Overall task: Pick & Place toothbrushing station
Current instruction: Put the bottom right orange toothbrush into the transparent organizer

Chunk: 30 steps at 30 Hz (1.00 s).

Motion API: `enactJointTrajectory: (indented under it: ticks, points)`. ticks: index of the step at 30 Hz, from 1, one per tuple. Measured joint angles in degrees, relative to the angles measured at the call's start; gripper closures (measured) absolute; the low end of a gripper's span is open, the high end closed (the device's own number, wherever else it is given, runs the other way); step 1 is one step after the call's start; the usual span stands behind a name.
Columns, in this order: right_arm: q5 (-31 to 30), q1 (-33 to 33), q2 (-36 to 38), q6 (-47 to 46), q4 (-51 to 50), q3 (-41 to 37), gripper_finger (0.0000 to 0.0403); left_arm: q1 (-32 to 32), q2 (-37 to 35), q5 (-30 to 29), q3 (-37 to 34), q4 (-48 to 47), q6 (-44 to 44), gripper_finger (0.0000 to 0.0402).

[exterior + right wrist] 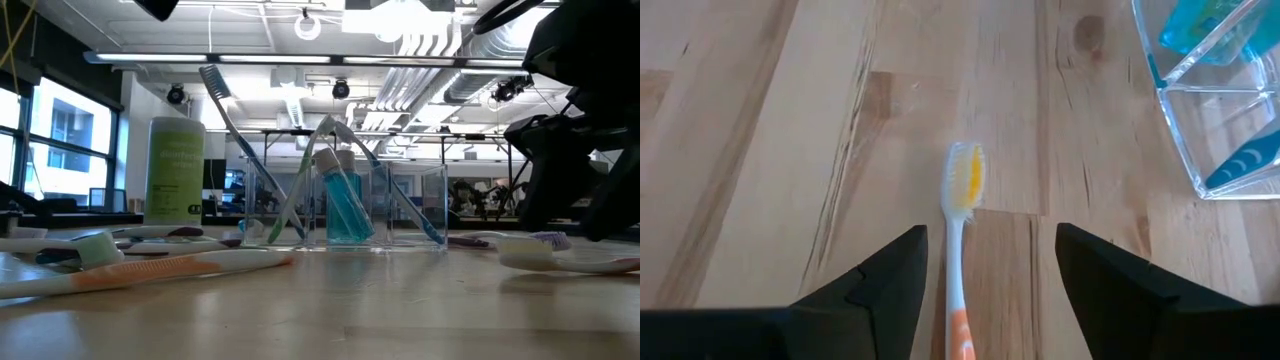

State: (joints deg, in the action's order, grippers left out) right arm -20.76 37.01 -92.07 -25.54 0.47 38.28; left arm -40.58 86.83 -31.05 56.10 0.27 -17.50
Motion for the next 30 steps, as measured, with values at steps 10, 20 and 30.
enactJointTrajectory:
  ticks: [10, 20, 30]
  points:
    - [1.2, 0.0, 0.0, -1.6, -0.2, 0.0, 0.019, 0.2, 0.0, 0.0, 0.0, 0.0, 0.0, 0.0266]
    - [2.8, -0.8, 0.0, -1.3, -1.9, 0.0, 0.019, -0.1, 0.0, 0.0, 0.0, -0.1, 0.1, 0.0266]
    - [1.1, -0.6, -7.6, 1.5, 2.7, 0.3, 0.0191, -0.1, 0.0, 0.0, 0.0, -0.1, 1.6, 0.0266]
